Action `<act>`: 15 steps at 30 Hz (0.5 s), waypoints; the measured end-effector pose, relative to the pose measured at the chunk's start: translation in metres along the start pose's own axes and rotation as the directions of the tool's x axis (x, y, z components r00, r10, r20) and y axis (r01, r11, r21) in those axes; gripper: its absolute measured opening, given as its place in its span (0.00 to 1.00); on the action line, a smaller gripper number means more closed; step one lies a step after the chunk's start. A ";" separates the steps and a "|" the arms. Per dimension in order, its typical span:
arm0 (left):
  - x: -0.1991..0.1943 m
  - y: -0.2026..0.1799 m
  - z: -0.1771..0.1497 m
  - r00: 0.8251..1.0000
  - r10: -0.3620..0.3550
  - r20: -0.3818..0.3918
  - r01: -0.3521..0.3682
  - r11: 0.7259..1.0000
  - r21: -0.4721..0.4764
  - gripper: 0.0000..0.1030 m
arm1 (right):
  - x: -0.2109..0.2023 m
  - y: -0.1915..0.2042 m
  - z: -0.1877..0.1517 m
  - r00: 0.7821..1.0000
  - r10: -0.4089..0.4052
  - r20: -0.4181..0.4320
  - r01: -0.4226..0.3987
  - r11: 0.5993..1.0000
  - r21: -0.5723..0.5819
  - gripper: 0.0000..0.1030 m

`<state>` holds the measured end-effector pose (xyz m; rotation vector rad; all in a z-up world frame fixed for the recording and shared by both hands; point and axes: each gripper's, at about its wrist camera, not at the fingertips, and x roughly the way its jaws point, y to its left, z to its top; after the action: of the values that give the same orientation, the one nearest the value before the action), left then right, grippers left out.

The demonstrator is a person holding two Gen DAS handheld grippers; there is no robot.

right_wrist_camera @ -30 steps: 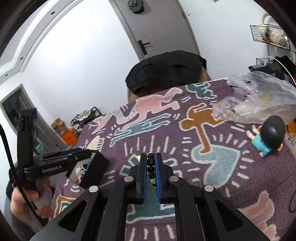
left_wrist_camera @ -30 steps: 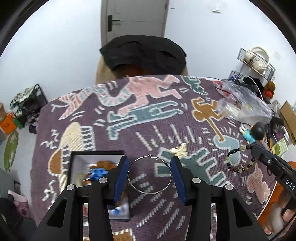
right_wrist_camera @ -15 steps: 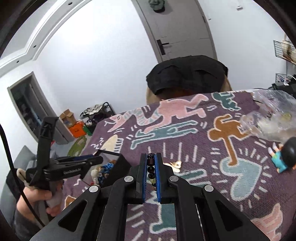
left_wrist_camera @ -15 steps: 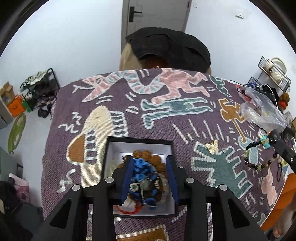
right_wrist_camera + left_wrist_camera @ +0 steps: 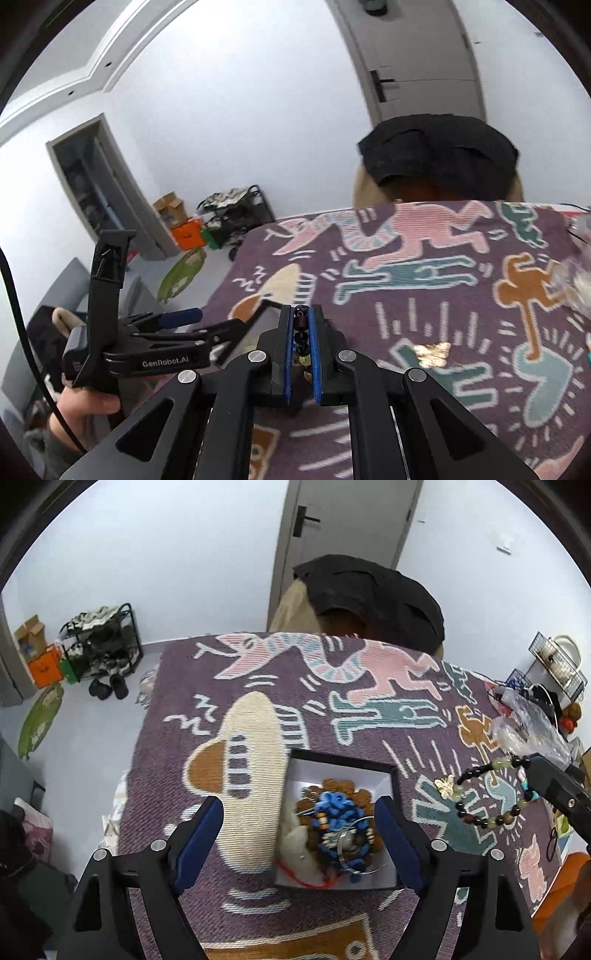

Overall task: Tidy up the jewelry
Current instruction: 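Carry the silver hoop into the black box and open the left tool, then lower the bead bracelet into the black box and open the right tool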

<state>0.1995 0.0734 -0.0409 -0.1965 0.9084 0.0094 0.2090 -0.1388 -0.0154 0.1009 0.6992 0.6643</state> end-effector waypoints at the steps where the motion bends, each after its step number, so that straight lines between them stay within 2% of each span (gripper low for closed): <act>1: -0.002 0.004 0.000 1.000 0.005 0.004 -0.005 1.000 -0.004 0.82 | 0.004 0.004 0.001 1.000 0.006 -0.006 -0.006 1.000 -0.005 0.09; 8: -0.004 0.025 -0.006 1.000 0.008 0.005 -0.007 0.999 -0.035 0.82 | 0.036 0.036 0.003 0.998 0.045 -0.047 -0.047 0.998 -0.035 0.09; 11: -0.007 0.028 -0.009 0.999 0.023 0.023 -0.023 0.999 -0.039 0.82 | 0.046 0.040 0.002 0.998 0.023 -0.056 -0.026 0.998 -0.053 0.11; 12: -0.009 0.028 -0.009 0.999 0.022 0.032 -0.021 0.999 -0.039 0.82 | 0.051 0.040 0.000 0.997 0.005 -0.076 -0.009 0.998 -0.058 0.26; 13: -0.011 0.028 -0.009 0.999 0.016 0.036 -0.015 0.999 -0.037 0.82 | 0.052 0.039 -0.001 0.996 -0.002 -0.087 -0.003 0.999 -0.053 0.49; 15: -0.015 0.025 -0.009 0.999 0.006 0.044 -0.005 1.000 -0.030 0.88 | 0.050 0.028 -0.006 0.997 -0.008 -0.078 0.007 1.000 -0.021 0.64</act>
<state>0.1810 0.0975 -0.0383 -0.2209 0.8648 0.0325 0.2185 -0.0872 -0.0401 0.0532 0.7672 0.6711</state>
